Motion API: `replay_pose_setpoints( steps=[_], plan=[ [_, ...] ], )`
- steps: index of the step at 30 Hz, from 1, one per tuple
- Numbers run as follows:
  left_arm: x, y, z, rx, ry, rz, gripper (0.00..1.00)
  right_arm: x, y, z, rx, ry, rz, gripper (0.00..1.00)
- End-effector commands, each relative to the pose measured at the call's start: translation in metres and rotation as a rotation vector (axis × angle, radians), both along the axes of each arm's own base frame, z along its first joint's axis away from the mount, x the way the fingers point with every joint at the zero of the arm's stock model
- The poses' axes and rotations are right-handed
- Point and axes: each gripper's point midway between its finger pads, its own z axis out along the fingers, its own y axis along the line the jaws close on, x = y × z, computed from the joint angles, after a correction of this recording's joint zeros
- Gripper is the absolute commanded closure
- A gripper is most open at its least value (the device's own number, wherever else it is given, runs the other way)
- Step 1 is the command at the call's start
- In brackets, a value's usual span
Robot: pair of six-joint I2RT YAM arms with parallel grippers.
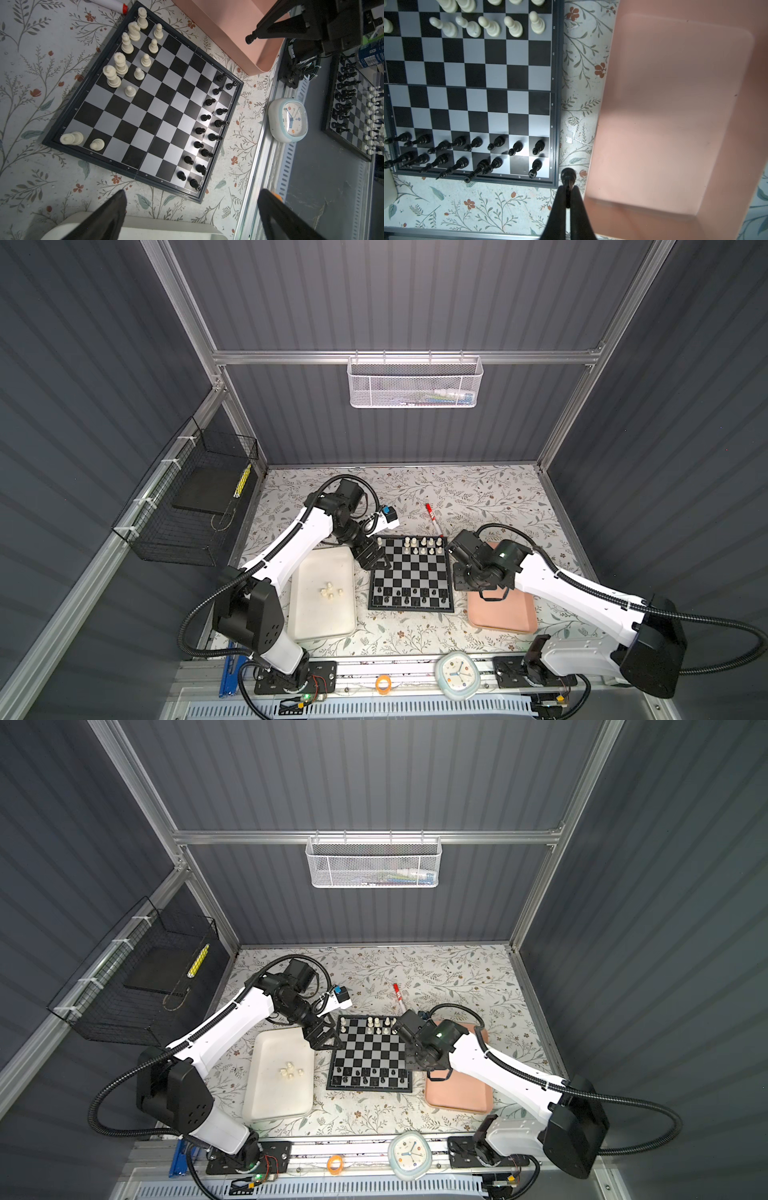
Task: Set up the chess pieces on the board
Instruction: 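Lift the black piece from the pink tray with the right gripper, then carry the black piece with the right gripper over the board's black rows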
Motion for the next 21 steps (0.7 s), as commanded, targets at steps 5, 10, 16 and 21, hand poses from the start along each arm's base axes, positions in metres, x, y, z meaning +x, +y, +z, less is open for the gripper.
replay_pose_setpoints(
  steps=[5, 10, 16, 21],
  plan=[
    [-0.003, 0.0, 0.007, -0.001, -0.01, -0.001, 0.0, -0.007, 0.024, 0.003, 0.027, 0.003, 0.031, 1.0],
    [-0.004, 0.002, 0.006, 0.002, -0.013, 0.001, 0.01, -0.01, 0.042, 0.0, 0.023, 0.007, 0.076, 1.0],
    [-0.002, 0.001, 0.005, 0.005, -0.007, 0.002, 0.01, -0.014, 0.061, -0.003, 0.003, 0.009, 0.116, 1.0],
    [-0.001, 0.0, 0.004, 0.005, 0.001, 0.001, 0.01, -0.018, 0.067, -0.008, -0.01, 0.021, 0.14, 1.0]
  ],
)
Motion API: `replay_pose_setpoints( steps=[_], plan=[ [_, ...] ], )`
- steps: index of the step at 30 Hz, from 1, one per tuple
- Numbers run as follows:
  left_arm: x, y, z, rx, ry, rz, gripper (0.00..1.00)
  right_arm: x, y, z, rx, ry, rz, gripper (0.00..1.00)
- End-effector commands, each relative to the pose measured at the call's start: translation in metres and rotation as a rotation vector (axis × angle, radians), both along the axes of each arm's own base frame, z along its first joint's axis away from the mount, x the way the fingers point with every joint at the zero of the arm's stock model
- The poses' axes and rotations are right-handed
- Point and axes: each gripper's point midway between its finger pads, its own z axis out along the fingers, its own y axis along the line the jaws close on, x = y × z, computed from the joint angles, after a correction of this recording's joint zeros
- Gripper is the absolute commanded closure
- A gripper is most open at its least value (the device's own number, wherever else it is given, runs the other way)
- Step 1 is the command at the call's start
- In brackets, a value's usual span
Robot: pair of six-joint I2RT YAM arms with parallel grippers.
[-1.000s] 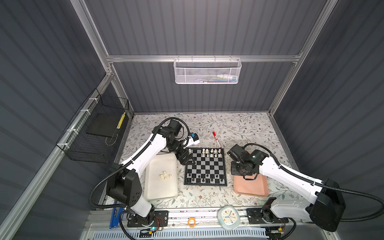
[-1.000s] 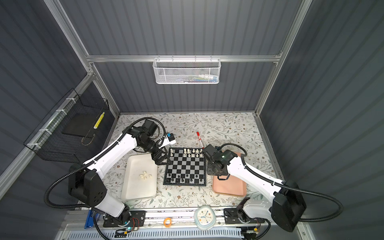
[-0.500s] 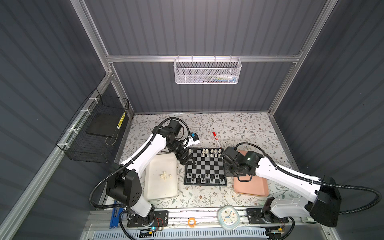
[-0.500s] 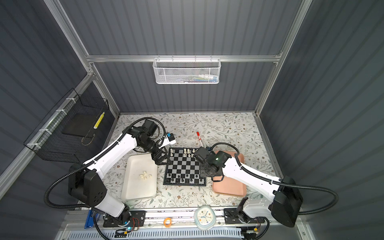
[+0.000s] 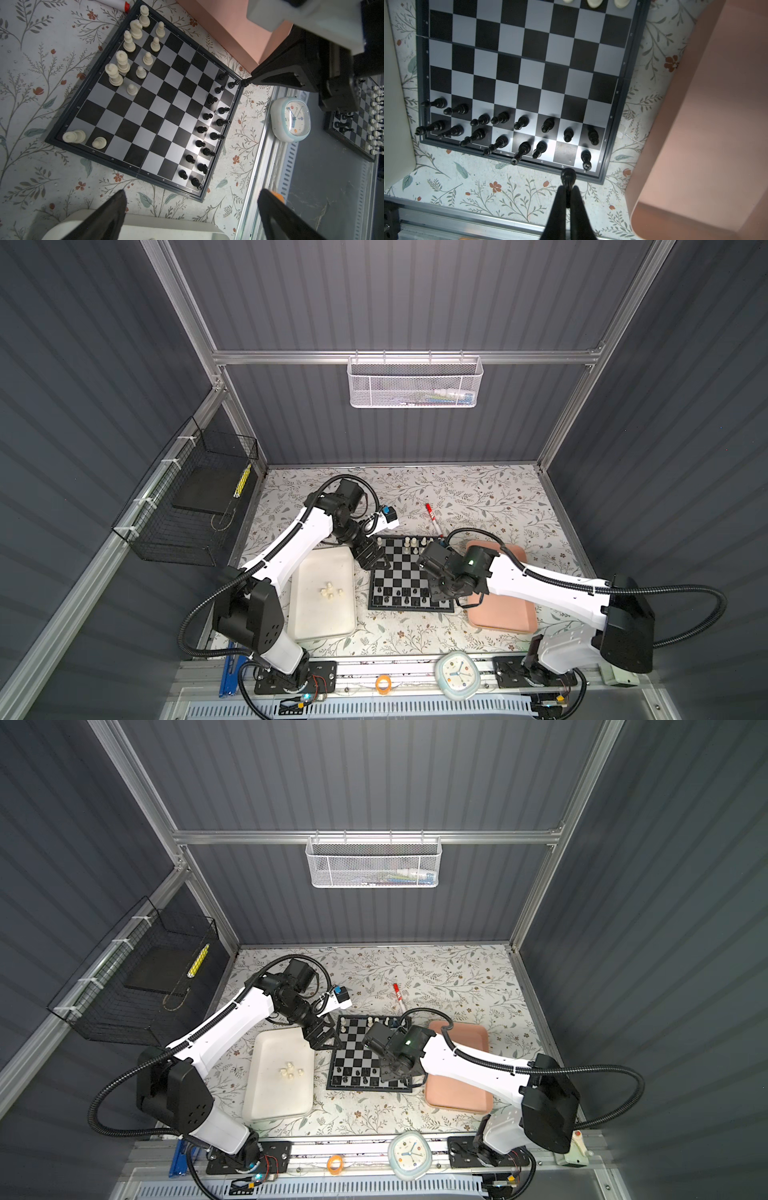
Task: Set up the chess pieces on the board
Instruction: 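Carry the black piece with the right gripper over the board's black rows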
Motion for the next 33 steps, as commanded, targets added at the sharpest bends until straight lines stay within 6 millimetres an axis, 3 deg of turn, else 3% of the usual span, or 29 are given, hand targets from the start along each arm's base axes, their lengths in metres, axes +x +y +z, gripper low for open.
replay_pose_setpoints(
  steps=[1, 33],
  plan=[
    [-0.002, -0.002, 0.005, -0.006, 0.007, -0.002, 0.01, 0.0, 0.004, 0.002, -0.004, -0.003, -0.003, 1.0],
    [-0.005, -0.002, 0.006, -0.014, 0.014, -0.006, 0.01, -0.01, 0.008, -0.023, -0.061, 0.033, 0.021, 1.0]
  ],
)
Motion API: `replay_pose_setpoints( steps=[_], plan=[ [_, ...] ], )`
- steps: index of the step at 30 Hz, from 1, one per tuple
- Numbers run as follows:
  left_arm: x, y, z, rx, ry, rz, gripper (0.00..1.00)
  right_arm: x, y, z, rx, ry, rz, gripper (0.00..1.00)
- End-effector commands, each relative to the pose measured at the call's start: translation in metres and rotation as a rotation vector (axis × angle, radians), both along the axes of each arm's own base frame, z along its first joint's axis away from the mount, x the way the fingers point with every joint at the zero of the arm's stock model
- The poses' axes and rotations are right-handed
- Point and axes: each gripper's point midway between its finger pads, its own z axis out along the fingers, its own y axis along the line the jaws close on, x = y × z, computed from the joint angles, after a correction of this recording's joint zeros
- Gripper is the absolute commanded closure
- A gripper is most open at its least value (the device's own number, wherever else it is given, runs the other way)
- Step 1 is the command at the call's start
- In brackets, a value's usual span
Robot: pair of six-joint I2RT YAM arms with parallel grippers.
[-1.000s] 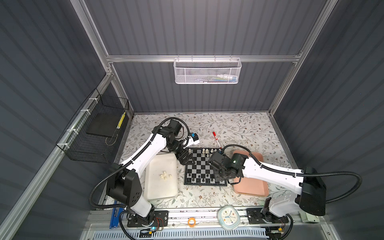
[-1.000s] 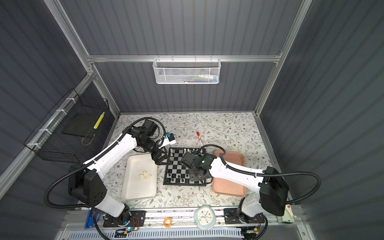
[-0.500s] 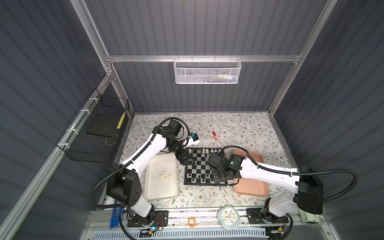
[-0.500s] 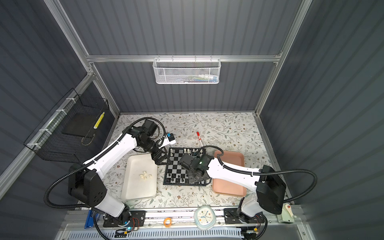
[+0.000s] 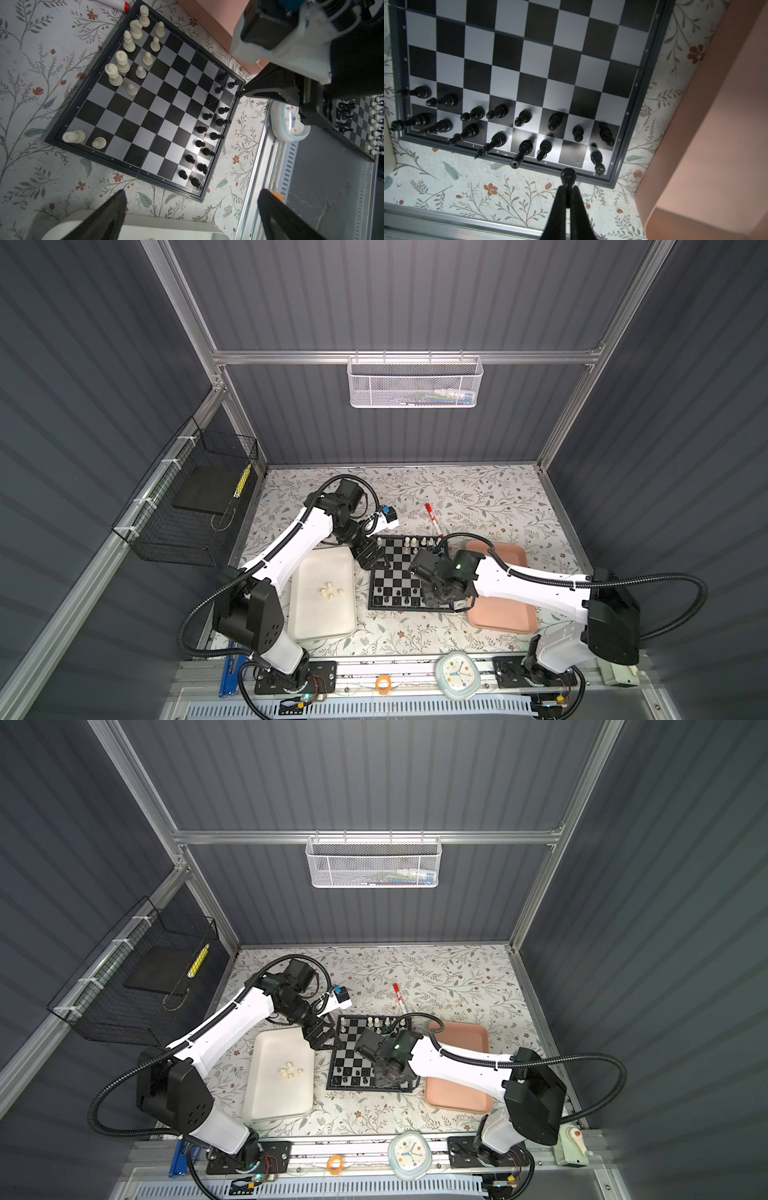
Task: Set up the chess pieces on the board
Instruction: 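Carry the black piece with the right gripper over the board's black rows, then lower the black piece onto the empty square in the black rows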
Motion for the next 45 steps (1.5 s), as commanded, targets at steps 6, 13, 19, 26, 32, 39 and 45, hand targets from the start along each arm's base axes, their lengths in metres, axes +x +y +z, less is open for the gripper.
replay_pose_setpoints(
  steps=[6, 13, 19, 26, 32, 39, 45],
  plan=[
    [-0.005, -0.002, 0.006, -0.013, 0.014, -0.007, 0.0, -0.003, -0.004, -0.01, -0.034, 0.012, -0.006, 1.0],
    [-0.005, -0.002, 0.006, -0.015, 0.016, -0.007, 0.01, -0.003, -0.004, -0.016, -0.045, 0.022, -0.005, 1.0],
    [-0.004, -0.002, 0.005, -0.013, 0.017, -0.006, 0.01, -0.003, -0.003, -0.02, -0.05, 0.027, -0.003, 1.0],
    [-0.004, -0.002, 0.005, -0.012, 0.015, -0.007, 0.01, -0.004, -0.005, -0.026, -0.063, 0.036, -0.003, 1.0],
    [-0.004, -0.002, 0.005, -0.011, 0.017, -0.007, 0.0, -0.005, -0.007, -0.03, -0.078, 0.039, -0.007, 1.0],
    [-0.004, -0.002, 0.004, -0.01, 0.02, -0.007, 0.01, -0.004, -0.005, -0.032, -0.08, 0.041, -0.005, 1.0],
    [-0.004, -0.003, 0.004, -0.01, 0.019, -0.007, 0.01, -0.005, -0.004, -0.037, -0.085, 0.051, -0.003, 1.0]
  ],
)
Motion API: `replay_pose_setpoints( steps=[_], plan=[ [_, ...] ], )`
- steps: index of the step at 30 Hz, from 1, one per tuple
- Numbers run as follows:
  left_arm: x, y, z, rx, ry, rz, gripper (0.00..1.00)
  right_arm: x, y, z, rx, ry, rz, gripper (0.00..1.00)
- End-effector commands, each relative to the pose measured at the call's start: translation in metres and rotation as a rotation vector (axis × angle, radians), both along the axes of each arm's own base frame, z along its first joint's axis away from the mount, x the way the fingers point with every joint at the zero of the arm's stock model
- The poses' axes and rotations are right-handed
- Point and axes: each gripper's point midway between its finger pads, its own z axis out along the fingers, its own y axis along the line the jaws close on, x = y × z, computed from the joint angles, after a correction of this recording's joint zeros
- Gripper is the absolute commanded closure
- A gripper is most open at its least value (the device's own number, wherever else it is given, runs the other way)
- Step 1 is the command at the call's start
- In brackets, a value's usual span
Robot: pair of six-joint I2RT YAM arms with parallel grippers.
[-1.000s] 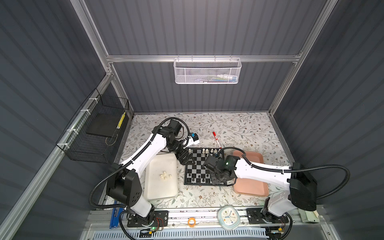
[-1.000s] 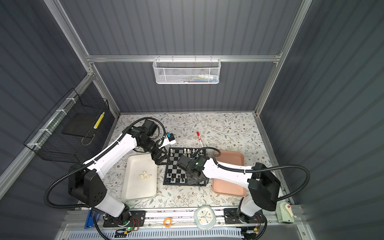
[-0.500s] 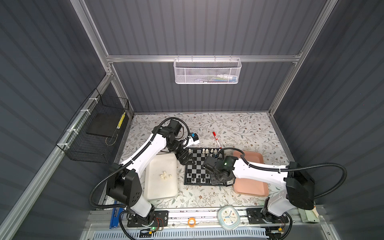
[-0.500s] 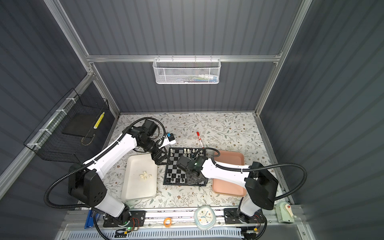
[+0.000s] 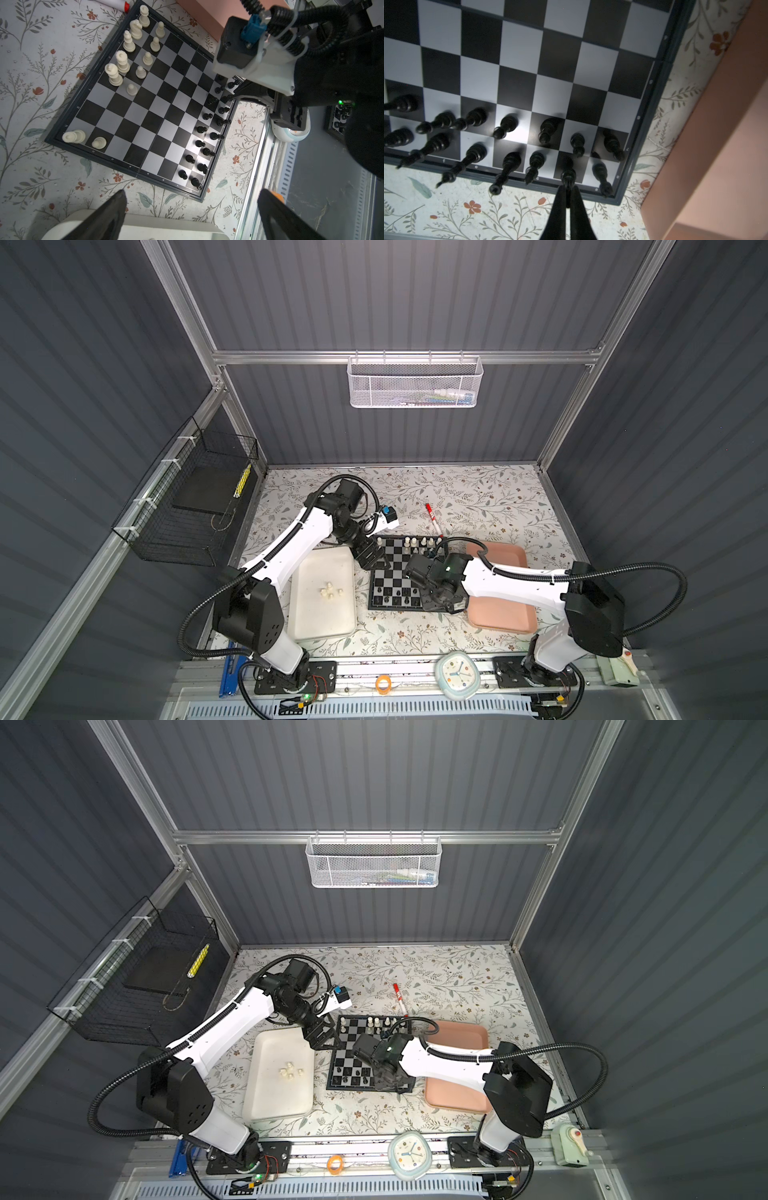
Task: Set up the chess pieces on the board
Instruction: 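Lower the black piece onto the empty square in the black rows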
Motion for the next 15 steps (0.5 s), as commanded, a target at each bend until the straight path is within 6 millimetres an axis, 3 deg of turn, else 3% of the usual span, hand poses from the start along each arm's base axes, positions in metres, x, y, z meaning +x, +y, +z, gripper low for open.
replay_pose_setpoints(
  steps=[1, 15],
  plan=[
    [-0.004, -0.0026, 0.0038, -0.01, 0.02, -0.007, 0.01, -0.0045, -0.0043, -0.0096, -0.032, 0.019, -0.001, 1.0],
    [-0.0038, -0.0024, 0.0023, -0.008, 0.021, -0.007, 0.0, -0.0077, -0.0077, -0.0158, -0.035, 0.03, -0.013, 0.99]
  ],
)
